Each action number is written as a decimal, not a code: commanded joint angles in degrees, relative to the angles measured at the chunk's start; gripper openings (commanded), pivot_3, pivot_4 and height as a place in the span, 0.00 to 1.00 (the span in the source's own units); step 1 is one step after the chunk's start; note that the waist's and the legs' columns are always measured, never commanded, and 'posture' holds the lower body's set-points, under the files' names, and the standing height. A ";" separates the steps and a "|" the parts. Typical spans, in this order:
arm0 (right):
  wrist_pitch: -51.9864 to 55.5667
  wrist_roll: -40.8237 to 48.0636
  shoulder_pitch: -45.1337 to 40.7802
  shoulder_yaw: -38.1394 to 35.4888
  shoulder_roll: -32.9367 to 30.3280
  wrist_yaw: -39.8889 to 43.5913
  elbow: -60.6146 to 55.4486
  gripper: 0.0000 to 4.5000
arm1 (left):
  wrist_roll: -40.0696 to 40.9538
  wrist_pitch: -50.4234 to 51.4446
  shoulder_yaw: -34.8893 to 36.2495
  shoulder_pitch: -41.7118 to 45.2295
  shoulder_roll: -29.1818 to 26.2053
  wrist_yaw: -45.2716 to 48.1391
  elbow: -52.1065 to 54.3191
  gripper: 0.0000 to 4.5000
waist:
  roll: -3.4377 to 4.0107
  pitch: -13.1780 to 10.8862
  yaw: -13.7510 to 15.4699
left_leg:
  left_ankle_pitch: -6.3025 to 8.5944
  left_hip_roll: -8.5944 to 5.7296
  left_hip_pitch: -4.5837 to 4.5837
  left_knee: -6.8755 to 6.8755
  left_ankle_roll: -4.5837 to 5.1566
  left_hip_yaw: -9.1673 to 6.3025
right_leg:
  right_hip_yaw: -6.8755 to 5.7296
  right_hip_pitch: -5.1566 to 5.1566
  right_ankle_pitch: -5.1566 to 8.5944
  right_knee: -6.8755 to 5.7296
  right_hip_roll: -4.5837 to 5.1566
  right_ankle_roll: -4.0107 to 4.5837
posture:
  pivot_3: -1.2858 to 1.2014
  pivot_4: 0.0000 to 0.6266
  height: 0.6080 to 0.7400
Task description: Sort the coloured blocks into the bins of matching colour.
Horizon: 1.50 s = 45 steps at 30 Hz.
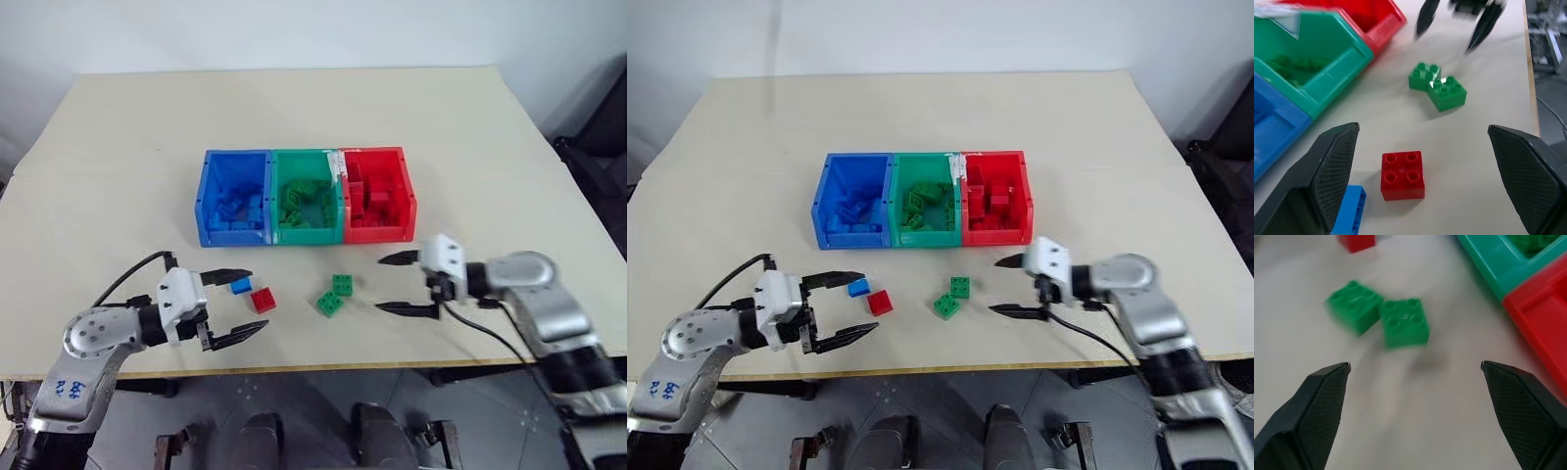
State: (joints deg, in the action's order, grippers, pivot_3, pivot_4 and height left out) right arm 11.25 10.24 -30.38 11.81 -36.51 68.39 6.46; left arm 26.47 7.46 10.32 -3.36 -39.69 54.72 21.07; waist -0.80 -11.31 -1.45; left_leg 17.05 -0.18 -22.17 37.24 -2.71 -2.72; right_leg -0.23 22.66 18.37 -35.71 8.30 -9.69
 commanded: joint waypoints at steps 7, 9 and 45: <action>-4.20 -4.18 -5.11 3.95 4.61 -0.41 6.93 0.79 | 0.56 0.07 4.44 -5.28 0.62 -4.17 5.90 1.00 | 0.00 0.00 0.51 | 0.01 -0.04 -0.03 0.04 0.02 -0.03 | -0.01 -0.05 -0.03 0.04 0.01 -0.05 | 0.52 0.24 1.00; -4.26 -3.63 -5.41 3.71 4.53 0.55 7.04 0.65 | 0.81 0.14 4.70 -5.78 0.60 -4.62 6.43 1.00 | 0.00 0.00 0.48 | 0.01 -0.04 -0.01 0.05 0.02 -0.03 | -0.02 -0.05 -0.03 0.04 0.01 -0.05 | 0.52 0.24 1.00; 8.34 15.41 -0.93 -13.71 4.14 -1.23 -7.17 0.99 | 4.25 0.71 6.06 -3.52 2.00 -2.83 1.36 1.00 | 0.00 0.01 0.82 | 0.18 -0.05 -0.13 0.05 0.13 0.02 | -0.14 -0.01 -0.04 0.05 0.05 -0.03 | 0.52 0.24 1.00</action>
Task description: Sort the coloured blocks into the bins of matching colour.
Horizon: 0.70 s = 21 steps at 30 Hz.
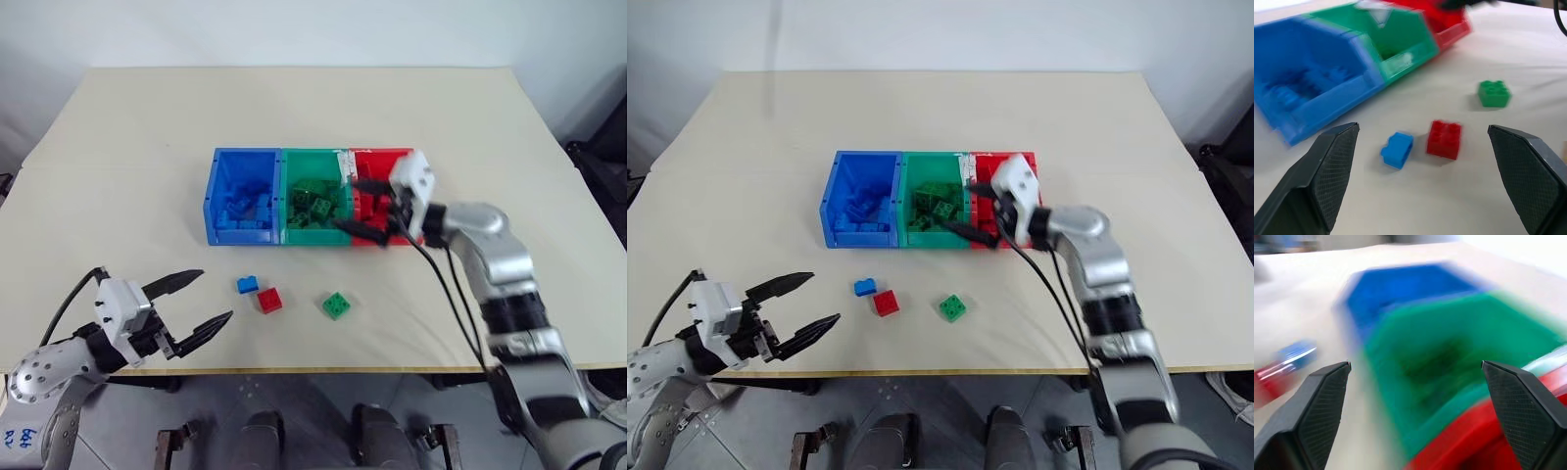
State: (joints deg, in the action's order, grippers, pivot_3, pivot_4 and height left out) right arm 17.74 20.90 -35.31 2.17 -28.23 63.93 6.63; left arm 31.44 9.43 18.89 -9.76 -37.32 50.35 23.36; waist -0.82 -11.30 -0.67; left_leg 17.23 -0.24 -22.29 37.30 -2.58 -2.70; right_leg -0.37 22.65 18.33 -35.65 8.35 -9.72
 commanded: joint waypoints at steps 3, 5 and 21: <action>-5.22 2.35 11.59 -5.69 -10.99 8.47 -7.62 0.99 | -2.79 -2.12 -6.98 6.86 -0.77 4.26 -3.41 1.00 | 0.03 -0.01 0.20 | -0.01 0.02 0.06 0.05 -0.01 0.07 | 0.00 -0.02 -0.02 -0.03 0.00 -0.03 | 0.52 0.24 1.00; -9.69 0.93 15.92 -7.59 -15.50 10.90 -5.48 0.99 | -4.03 -3.12 -9.84 9.29 -0.40 5.96 -4.96 1.00 | 0.02 -0.01 0.20 | 0.00 0.02 0.14 0.05 0.00 0.11 | 0.00 -0.09 -0.02 0.01 -0.01 -0.03 | 0.52 0.24 1.00; -16.96 -5.29 3.85 9.20 -10.41 21.17 1.88 0.99 | -4.25 -4.45 -10.39 8.98 -1.73 8.57 -4.84 1.00 | 0.04 -0.02 -0.74 | -0.03 0.08 0.18 0.11 -0.05 0.12 | 0.02 -0.08 -0.03 0.01 -0.01 -0.05 | 0.52 0.24 1.00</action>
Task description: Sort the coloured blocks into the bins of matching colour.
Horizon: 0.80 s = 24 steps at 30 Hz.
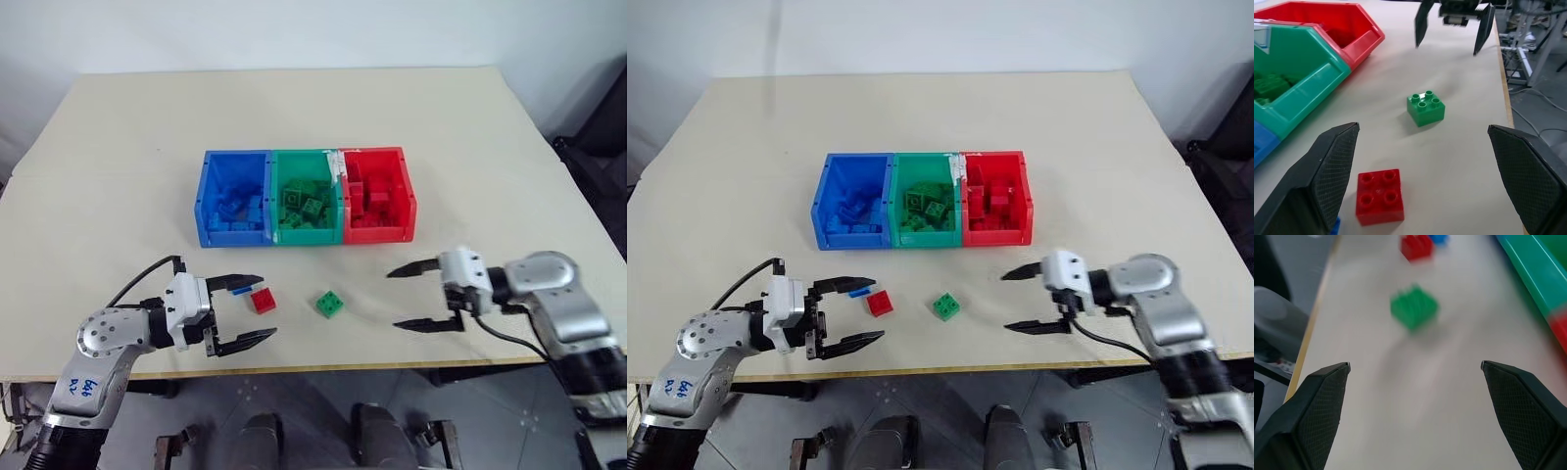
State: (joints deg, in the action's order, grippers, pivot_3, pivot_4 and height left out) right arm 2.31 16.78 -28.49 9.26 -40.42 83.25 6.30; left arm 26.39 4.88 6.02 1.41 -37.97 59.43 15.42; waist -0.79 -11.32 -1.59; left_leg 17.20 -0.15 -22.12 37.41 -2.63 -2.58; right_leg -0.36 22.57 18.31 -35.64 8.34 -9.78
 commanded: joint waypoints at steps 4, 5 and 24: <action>-5.75 -6.58 -11.97 9.82 10.94 3.33 12.62 0.99 | 2.36 1.36 8.61 -11.65 -1.68 -2.54 8.24 1.00 | -0.09 0.03 -0.75 | 0.06 0.00 0.00 0.00 -0.03 0.00 | 0.01 -0.01 -0.01 0.07 0.01 -0.01 | 0.52 0.24 1.00; -6.77 -8.09 -13.13 11.13 11.78 3.81 14.69 0.99 | 2.17 1.34 9.73 -13.56 -1.58 -3.05 9.13 1.00 | -0.06 0.02 -0.74 | 0.06 0.02 0.00 -0.03 -0.04 -0.02 | 0.01 0.04 -0.01 0.04 0.00 -0.01 | 0.52 0.24 1.00; 3.73 -0.10 -19.91 0.84 17.08 -6.22 15.45 0.34 | 7.92 4.67 16.64 -17.67 3.16 -12.56 15.14 1.00 | -0.02 0.00 -0.16 | 0.07 0.01 -0.03 0.00 -0.08 -0.14 | -0.10 0.01 0.00 -0.01 0.01 0.02 | 0.52 0.24 1.00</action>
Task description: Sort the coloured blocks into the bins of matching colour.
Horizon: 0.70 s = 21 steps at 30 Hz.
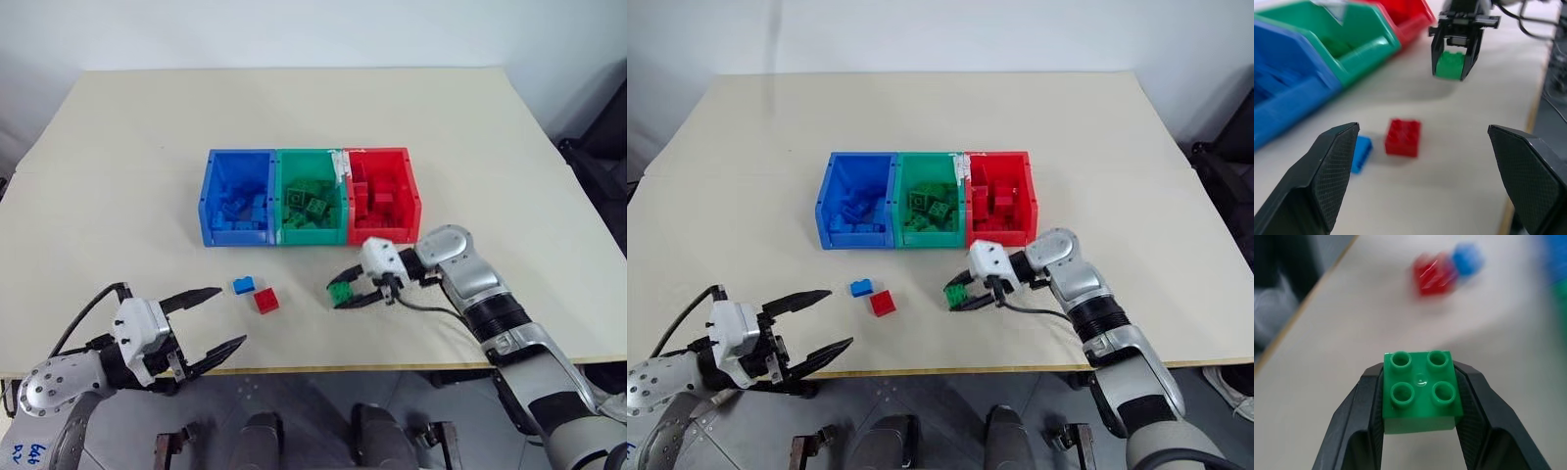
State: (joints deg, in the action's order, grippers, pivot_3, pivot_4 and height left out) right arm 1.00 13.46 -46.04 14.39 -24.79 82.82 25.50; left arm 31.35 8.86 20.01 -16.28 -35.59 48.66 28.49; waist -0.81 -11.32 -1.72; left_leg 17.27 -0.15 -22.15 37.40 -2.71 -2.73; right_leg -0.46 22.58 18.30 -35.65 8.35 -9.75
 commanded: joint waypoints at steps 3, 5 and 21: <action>8.68 2.40 -6.74 -7.69 4.07 -15.24 -2.09 0.34 | 3.24 0.52 4.75 -0.54 1.06 -2.62 1.28 1.00 | 0.00 0.00 -0.04 | 0.01 0.02 0.01 0.00 -0.03 0.01 | 0.00 0.03 0.01 -0.04 -0.01 0.01 | 0.52 0.24 1.00; 8.42 -0.33 -10.95 -8.10 6.01 -21.15 2.29 0.34 | 2.58 -0.29 5.71 -2.12 1.17 -2.18 0.62 1.00 | 0.02 -0.01 -0.18 | 0.01 0.01 0.00 -0.01 -0.03 0.06 | 0.02 0.07 0.01 -0.05 -0.01 0.02 | 0.52 0.24 1.00; 2.36 3.71 -7.19 -7.92 5.16 -8.54 -0.02 0.99 | 4.97 -0.38 11.09 -3.65 2.87 -4.85 -1.02 1.00 | -0.01 0.00 -0.06 | 0.04 0.01 -0.04 -0.14 0.01 0.10 | -0.02 0.17 0.04 -0.05 0.00 0.08 | 0.52 0.24 1.00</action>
State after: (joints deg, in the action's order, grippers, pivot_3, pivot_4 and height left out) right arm 3.82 14.08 -54.74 6.85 -18.23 69.17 30.51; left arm 34.90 8.82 28.69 -19.34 -32.60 43.83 27.79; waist -0.82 -11.32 -1.78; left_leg 17.32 -0.14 -22.19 37.27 -2.69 -2.62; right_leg -0.49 22.74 18.35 -35.70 8.35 -9.67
